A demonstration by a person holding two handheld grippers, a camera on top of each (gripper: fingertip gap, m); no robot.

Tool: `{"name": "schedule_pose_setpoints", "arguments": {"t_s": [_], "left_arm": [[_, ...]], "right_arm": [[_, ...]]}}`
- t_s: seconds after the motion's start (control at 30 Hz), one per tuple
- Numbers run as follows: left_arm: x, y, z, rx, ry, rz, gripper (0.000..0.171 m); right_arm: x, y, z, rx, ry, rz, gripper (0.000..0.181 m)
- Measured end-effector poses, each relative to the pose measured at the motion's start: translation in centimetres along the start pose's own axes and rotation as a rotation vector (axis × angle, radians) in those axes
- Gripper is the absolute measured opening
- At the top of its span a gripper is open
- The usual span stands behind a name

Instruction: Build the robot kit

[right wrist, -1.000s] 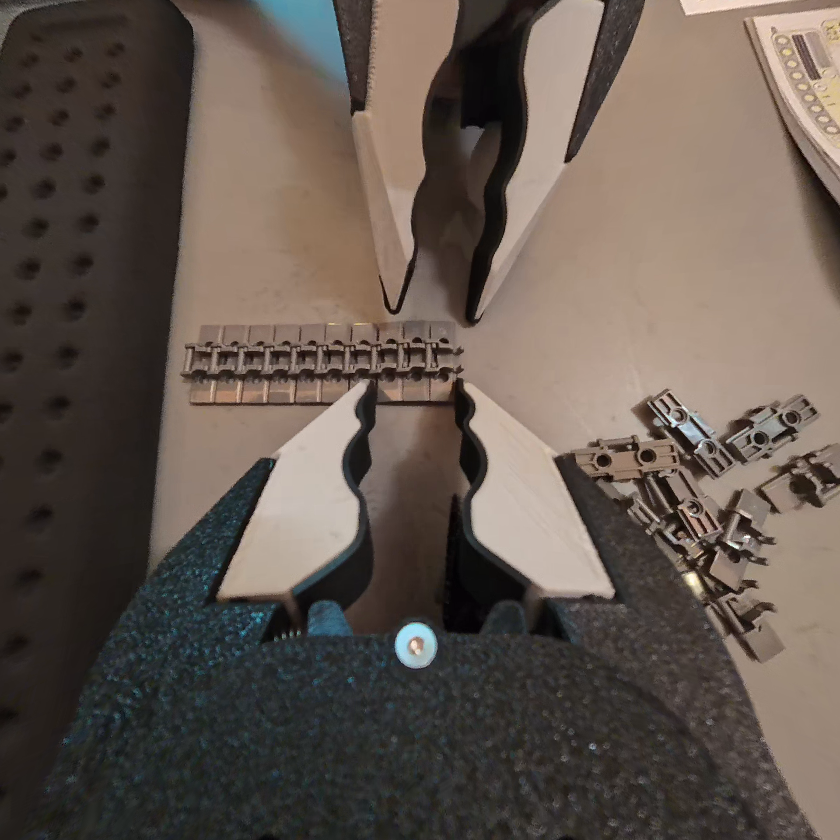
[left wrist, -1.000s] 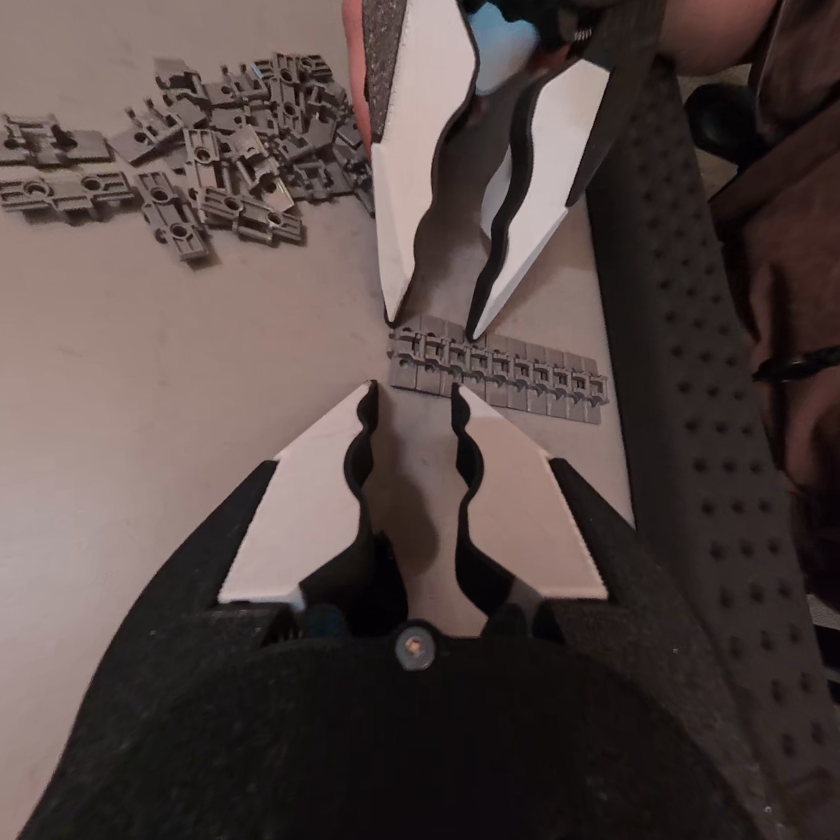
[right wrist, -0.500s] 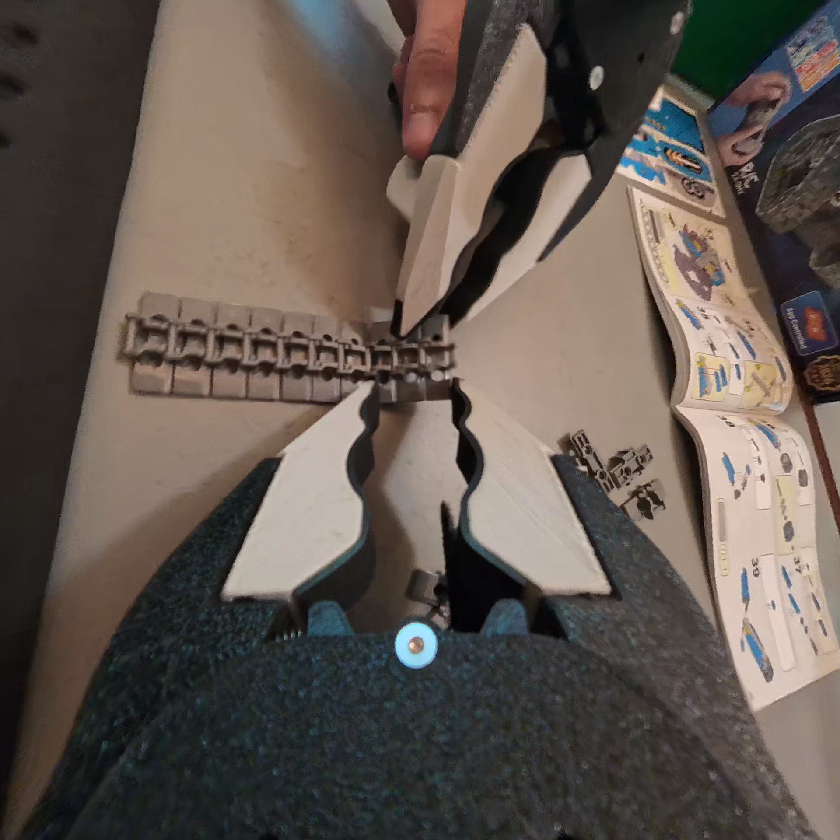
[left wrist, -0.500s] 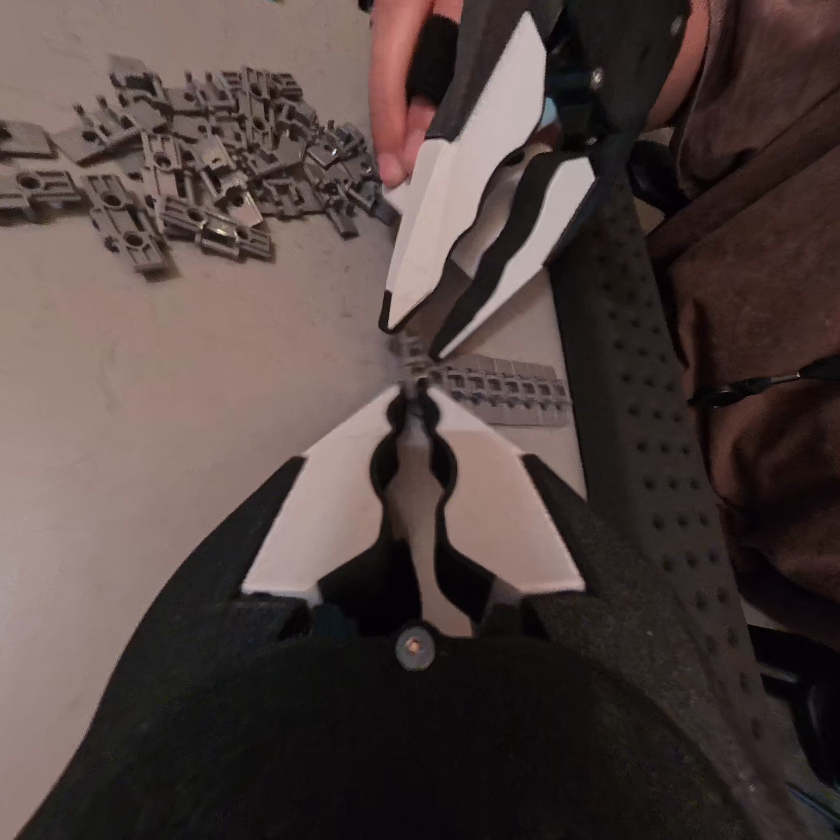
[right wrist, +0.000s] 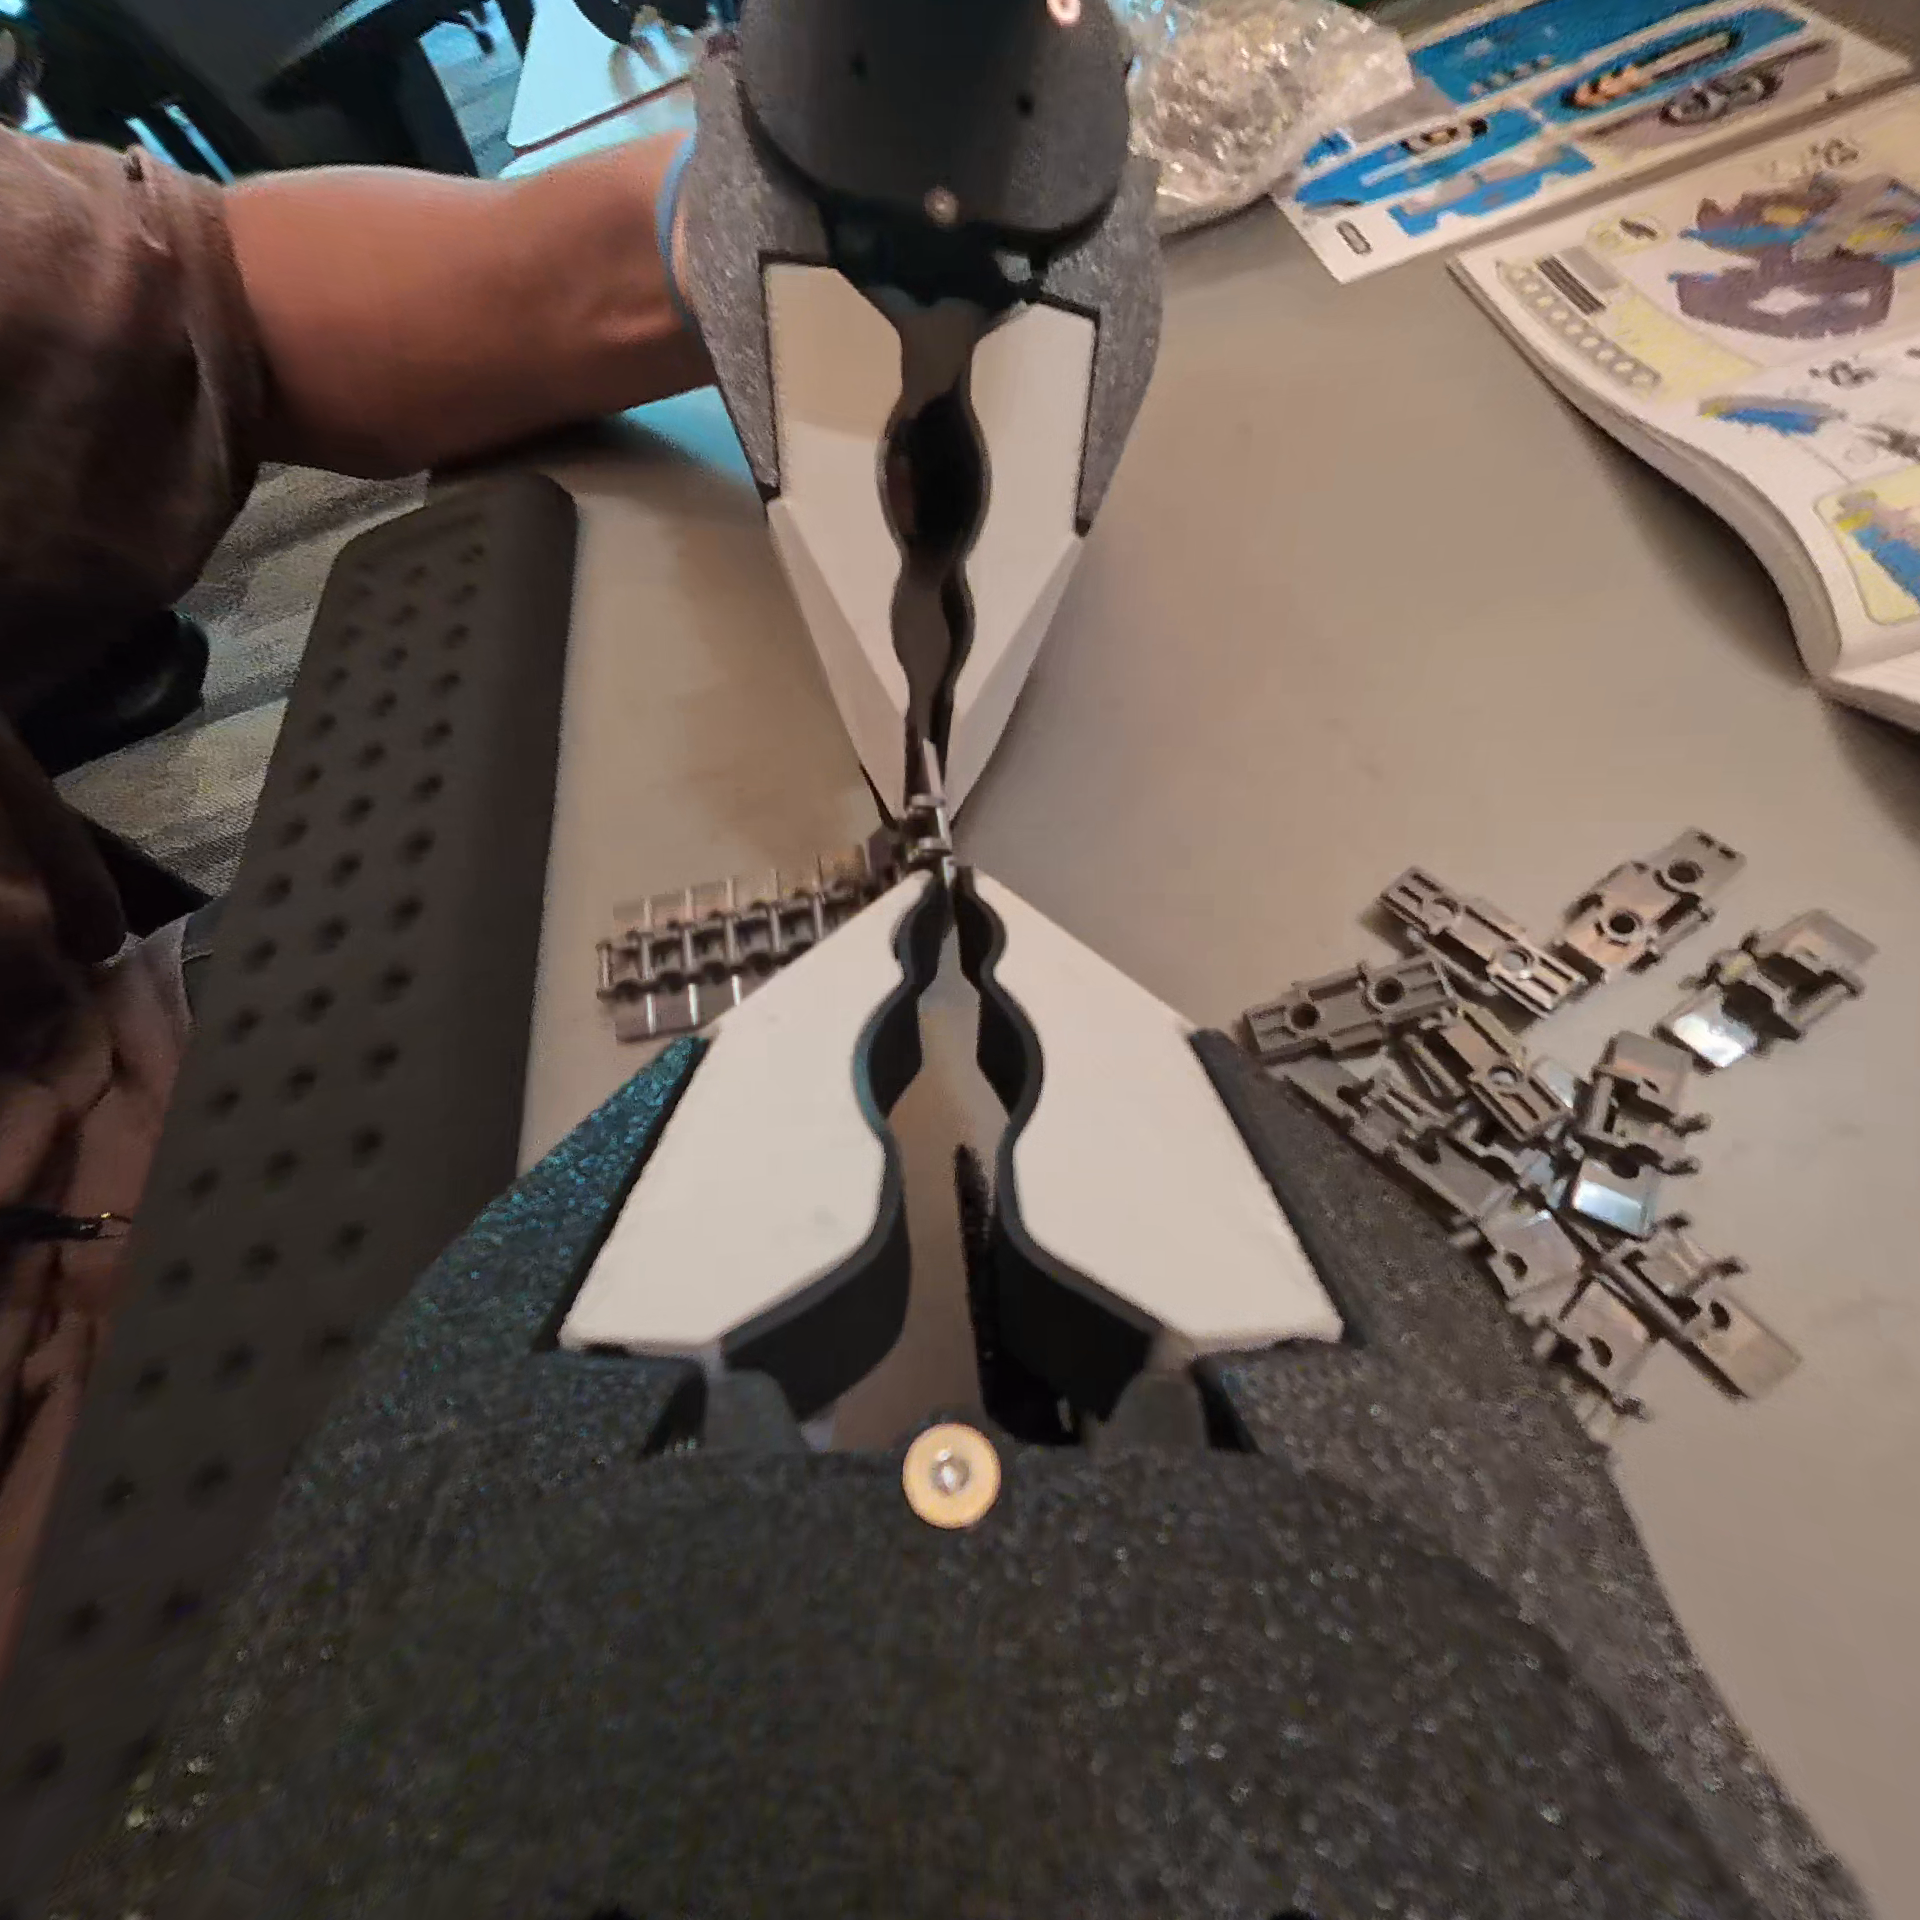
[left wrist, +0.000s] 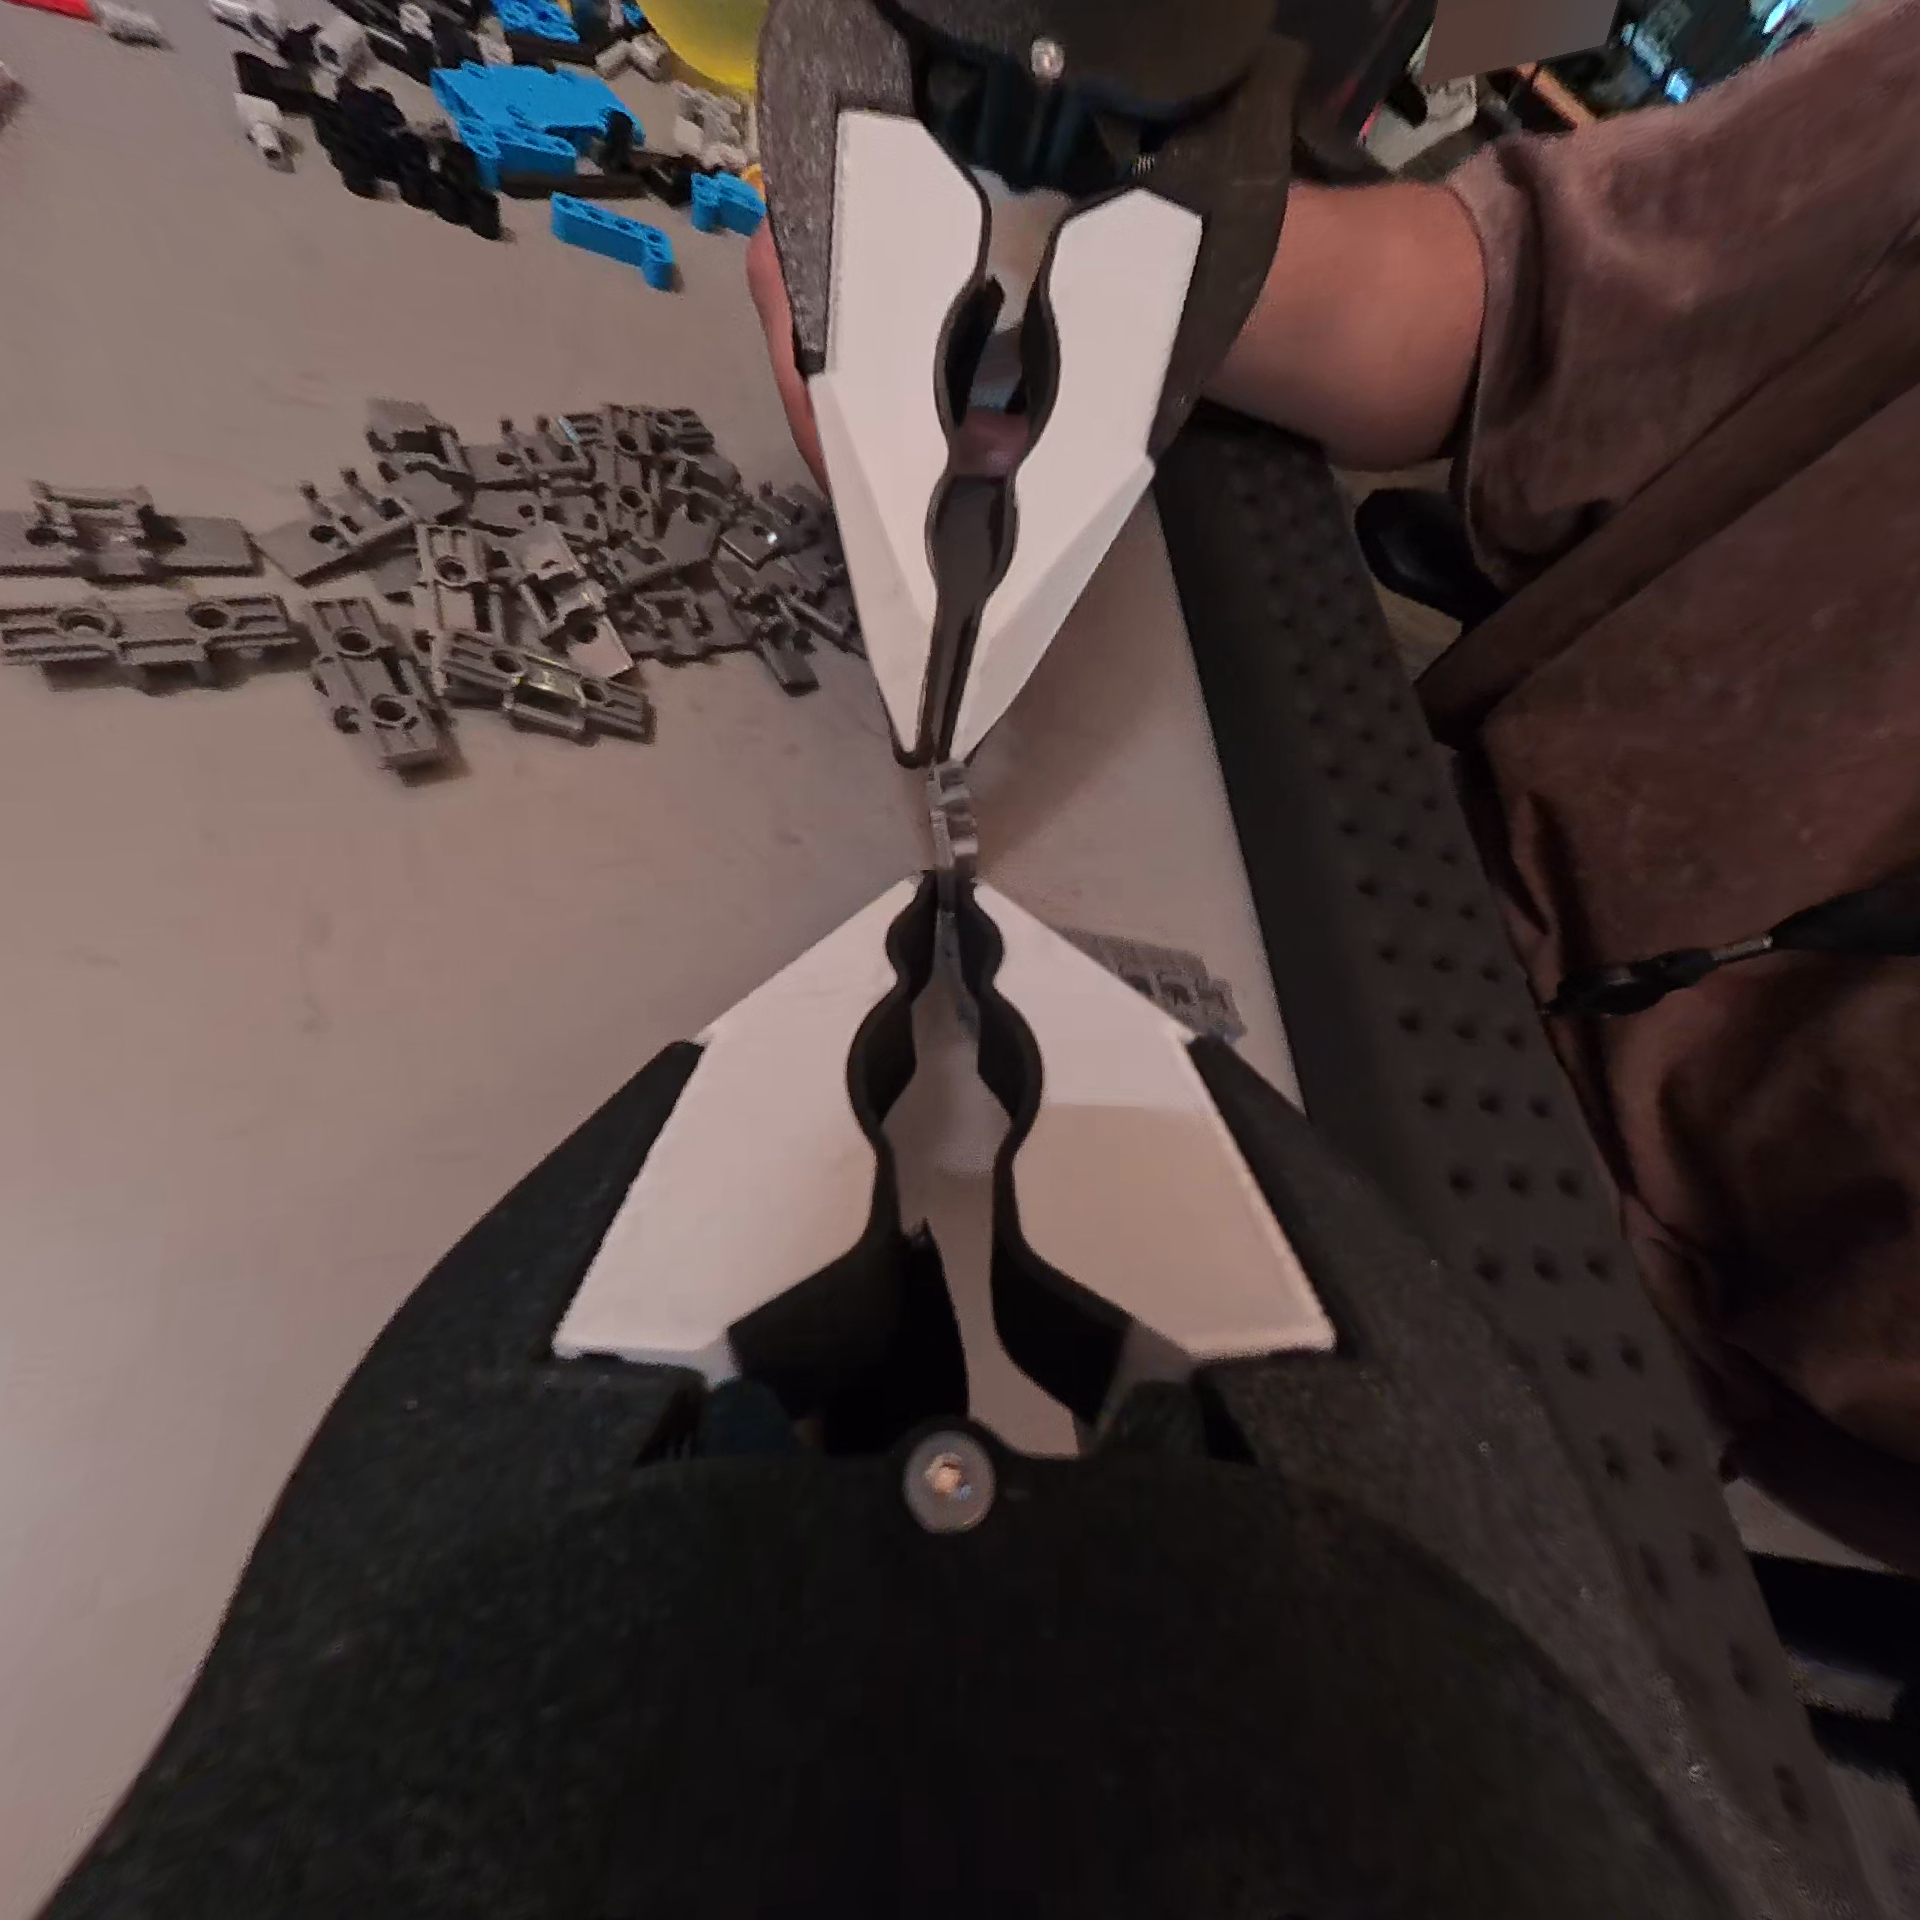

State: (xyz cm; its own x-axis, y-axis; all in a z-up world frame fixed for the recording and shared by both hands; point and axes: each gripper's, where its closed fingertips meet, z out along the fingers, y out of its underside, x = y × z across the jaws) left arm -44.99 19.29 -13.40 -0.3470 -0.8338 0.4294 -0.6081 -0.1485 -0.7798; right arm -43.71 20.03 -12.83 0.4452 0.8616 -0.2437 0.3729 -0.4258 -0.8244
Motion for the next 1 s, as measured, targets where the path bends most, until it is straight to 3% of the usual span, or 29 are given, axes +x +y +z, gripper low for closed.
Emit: {"name": "schedule_pose_setpoints", "arguments": {"t_s": [0.17,0.37,0.53,0.63,0.77,0.87,1.0], "left_arm": [[-0.9,-0.9,-0.3,0.060,-0.018,-0.073,0.003],[-2.0,-0.4,0.2,0.046,-0.042,-0.199,0.003],[-3.0,-0.1,0.2,0.044,-0.093,-0.267,0.003],[-3.2,0.0,0.1,0.049,-0.096,-0.293,0.003],[-3.2,0.0,0.0,0.050,-0.100,-0.281,0.003],[-3.3,0.0,0.0,0.051,-0.101,-0.283,0.003],[-3.5,0.0,-0.2,0.058,-0.109,-0.303,0.003]], "right_arm": [[0.9,0.8,-0.2,-0.025,0.000,0.063,0.001],[6.2,1.9,-2.8,-0.103,0.295,-0.019,0.023],[6.8,3.2,-1.0,-0.217,0.408,-0.120,0.036],[7.2,2.8,-0.4,-0.245,0.468,-0.162,0.031],[6.9,3.0,0.1,-0.230,0.406,-0.080,0.014],[6.8,3.1,0.0,-0.224,0.336,0.001,0.013],[6.0,2.6,-0.1,-0.201,0.315,-0.091,0.012]]}}
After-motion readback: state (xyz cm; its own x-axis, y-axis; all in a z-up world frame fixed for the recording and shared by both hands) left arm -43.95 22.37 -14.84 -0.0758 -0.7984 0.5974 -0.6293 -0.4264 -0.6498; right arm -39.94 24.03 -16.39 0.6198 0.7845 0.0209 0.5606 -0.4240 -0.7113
